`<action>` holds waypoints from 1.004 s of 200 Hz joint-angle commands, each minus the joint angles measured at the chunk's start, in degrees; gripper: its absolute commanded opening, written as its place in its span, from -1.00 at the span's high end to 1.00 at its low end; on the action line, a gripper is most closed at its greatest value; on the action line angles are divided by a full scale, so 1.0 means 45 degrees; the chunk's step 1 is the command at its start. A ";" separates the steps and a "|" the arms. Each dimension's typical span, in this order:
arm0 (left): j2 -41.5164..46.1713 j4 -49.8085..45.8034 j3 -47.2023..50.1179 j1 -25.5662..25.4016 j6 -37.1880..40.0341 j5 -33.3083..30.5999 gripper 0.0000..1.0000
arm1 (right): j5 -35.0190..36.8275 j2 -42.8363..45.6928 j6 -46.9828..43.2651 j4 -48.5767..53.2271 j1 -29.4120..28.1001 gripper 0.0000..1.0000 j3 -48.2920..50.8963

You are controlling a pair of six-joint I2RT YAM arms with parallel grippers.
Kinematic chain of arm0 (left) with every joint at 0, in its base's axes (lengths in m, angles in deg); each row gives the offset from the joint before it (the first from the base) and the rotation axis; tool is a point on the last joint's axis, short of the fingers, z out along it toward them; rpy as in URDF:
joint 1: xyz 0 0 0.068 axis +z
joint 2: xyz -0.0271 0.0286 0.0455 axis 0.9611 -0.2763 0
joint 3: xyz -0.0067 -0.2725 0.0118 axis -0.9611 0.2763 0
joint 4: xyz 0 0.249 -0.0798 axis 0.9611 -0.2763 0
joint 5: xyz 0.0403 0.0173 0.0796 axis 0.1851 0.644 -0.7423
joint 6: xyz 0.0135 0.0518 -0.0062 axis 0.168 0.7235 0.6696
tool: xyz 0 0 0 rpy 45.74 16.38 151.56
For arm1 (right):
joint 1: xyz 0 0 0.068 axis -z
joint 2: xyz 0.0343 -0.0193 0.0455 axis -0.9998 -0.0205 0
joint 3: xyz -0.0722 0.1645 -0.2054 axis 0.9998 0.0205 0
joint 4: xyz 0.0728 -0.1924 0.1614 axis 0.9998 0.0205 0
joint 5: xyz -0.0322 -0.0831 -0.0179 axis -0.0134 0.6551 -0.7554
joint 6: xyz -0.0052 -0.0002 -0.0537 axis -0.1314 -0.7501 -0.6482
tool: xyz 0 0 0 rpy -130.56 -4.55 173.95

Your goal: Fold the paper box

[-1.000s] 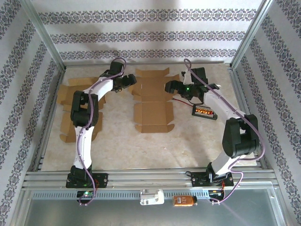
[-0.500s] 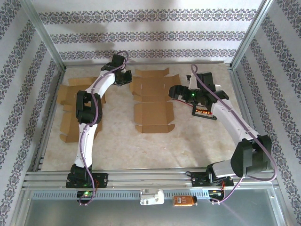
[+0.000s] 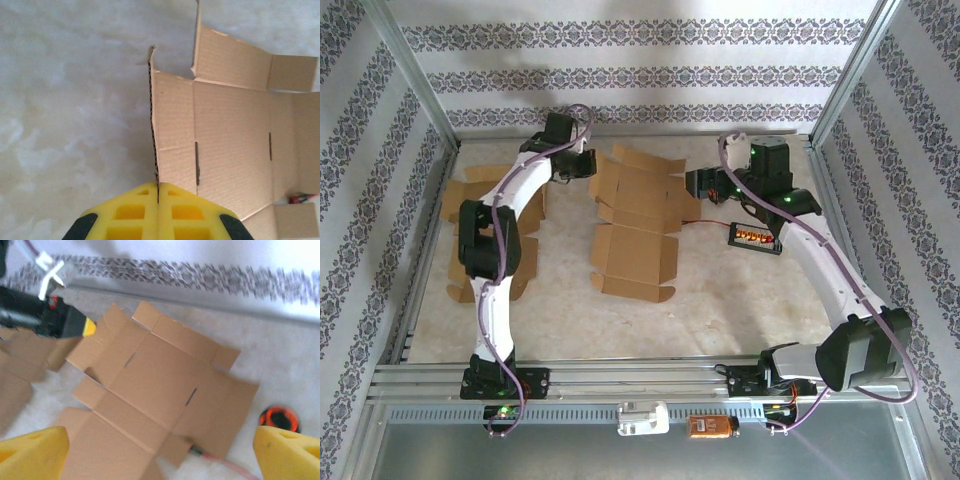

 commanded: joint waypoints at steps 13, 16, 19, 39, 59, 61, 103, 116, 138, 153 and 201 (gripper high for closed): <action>0.2498 0.4725 0.3336 -0.0066 0.1897 0.1247 1.00 | -0.2539 -0.1852 -0.6556 -0.0584 -0.0007 -0.71 -0.1774; 0.2673 0.5107 0.3648 -0.0069 0.1997 0.1356 1.00 | -0.2686 -0.2072 -0.6871 -0.0480 0.0011 -0.72 -0.1961; 0.2849 0.5411 0.3961 -0.0077 0.2120 0.1482 1.00 | -0.2814 -0.2307 -0.7093 -0.0386 0.0030 -0.71 -0.2199; 0.3824 0.7658 0.5714 -0.0150 0.2791 0.2090 1.00 | -0.4098 -0.3896 -0.8081 0.0328 0.0295 -0.61 -0.3671; 0.4394 0.8470 0.6466 -0.0167 0.3154 0.2266 1.00 | -0.4907 -0.5420 -0.8489 0.0569 0.0503 -0.59 -0.5013; 0.4427 0.8477 0.6490 -0.0174 0.3213 0.2274 1.00 | -0.4918 -0.5479 -0.8520 0.0572 0.0514 -0.59 -0.5096; 0.4723 0.8635 0.6768 -0.0215 0.3453 0.2547 1.00 | -0.4695 -0.8319 -1.0115 0.1745 0.0641 -0.61 -0.7507; 0.4772 0.8602 0.6811 -0.0235 0.3489 0.2615 1.00 | -0.4817 -0.9095 -1.0365 0.2415 0.0641 -0.59 -0.8372; 0.4616 0.8268 0.6630 -0.0253 0.3385 0.2462 1.00 | -0.5492 -1.0238 -1.0716 0.3336 0.0602 -0.42 -0.9584; 0.4515 0.8344 0.6677 -0.0255 0.3390 0.2508 1.00 | -0.5844 -1.0953 -1.0916 0.3972 0.0606 -0.22 -1.0416; 0.4461 0.8311 0.6739 -0.0292 0.3454 0.2053 1.00 | -0.6057 -1.1604 -1.0967 0.4011 0.0624 0.47 -1.0843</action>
